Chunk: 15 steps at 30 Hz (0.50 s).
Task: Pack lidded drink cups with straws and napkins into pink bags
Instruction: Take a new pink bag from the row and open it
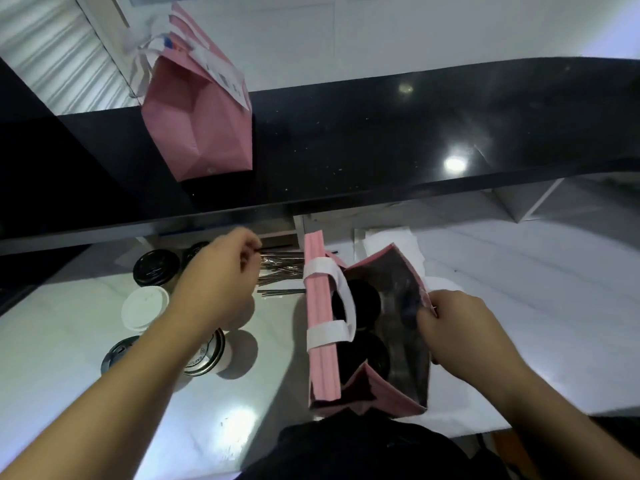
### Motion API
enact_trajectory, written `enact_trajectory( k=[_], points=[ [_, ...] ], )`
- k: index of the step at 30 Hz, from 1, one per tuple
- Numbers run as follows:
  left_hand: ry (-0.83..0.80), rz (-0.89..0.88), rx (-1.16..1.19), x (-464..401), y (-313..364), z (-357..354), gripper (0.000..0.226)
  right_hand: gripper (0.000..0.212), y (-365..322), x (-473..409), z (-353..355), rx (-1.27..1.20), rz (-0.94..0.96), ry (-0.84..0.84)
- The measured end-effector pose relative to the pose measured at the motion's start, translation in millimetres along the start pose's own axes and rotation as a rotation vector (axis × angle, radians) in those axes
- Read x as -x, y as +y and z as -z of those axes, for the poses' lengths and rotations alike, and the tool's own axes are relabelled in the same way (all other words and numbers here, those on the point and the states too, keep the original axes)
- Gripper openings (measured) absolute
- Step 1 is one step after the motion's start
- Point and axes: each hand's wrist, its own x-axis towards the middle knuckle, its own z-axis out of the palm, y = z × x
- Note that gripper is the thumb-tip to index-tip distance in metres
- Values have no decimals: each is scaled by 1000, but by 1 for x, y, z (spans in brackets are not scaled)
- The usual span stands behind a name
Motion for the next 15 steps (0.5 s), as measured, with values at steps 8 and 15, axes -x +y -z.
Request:
enact_trajectory(
  k=[8, 15],
  points=[
    [-490, -43, -354, -33, -55, -98, 29, 39, 0, -9, -1, 32, -53, -30],
    [-568, -102, -363, -48, -66, -163, 42, 38, -5, -7, -5, 55, -13, -19]
  ],
)
